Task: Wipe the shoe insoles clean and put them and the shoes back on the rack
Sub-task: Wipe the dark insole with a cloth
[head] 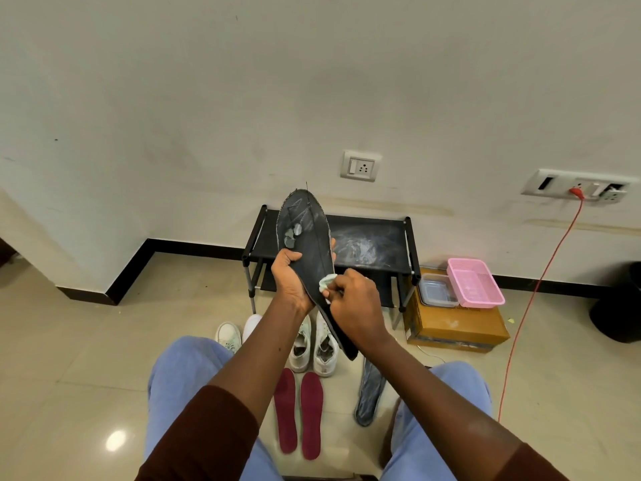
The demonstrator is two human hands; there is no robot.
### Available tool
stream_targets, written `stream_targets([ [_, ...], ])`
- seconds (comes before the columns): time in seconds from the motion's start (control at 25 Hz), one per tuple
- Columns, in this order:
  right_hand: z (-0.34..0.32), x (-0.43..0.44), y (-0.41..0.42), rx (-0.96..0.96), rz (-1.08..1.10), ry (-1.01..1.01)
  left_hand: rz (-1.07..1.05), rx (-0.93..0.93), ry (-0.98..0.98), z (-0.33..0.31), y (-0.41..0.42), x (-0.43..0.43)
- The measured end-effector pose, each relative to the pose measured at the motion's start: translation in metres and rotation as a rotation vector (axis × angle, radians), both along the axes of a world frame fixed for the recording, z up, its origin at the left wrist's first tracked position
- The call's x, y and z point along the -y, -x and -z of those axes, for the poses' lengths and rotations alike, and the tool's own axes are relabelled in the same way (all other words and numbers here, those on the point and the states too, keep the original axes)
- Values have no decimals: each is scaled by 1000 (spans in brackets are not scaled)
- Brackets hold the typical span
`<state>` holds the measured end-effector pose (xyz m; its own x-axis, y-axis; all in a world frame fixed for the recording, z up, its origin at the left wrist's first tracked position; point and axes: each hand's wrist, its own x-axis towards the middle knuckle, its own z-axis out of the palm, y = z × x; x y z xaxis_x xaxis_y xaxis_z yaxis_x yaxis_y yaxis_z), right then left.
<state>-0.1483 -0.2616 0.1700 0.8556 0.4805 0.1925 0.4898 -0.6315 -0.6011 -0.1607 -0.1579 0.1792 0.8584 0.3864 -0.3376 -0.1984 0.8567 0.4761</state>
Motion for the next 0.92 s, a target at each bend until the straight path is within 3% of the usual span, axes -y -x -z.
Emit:
stream_targets([
  [0.08, -9, 7, -9, -131, 27, -20, 51, 8, 0, -3, 1, -1],
  [0.32, -34, 5, -42, -512, 20, -541, 64, -114, -161, -19, -1, 2],
  [0.44, -40, -1, -49, -591, 81, -580, 68, -122, -162, -15, 1, 4],
  [0.52, -42, -6, -53, -416, 78, -426, 83, -84, -134, -15, 4, 7],
  [0.76, -25, -19, -44, 354, -105, 100, 40, -26, -43, -13, -2, 4],
  [0.92, -26, -12, -36, 317, -339, 289, 14, 22, -29, -7, -4, -7],
])
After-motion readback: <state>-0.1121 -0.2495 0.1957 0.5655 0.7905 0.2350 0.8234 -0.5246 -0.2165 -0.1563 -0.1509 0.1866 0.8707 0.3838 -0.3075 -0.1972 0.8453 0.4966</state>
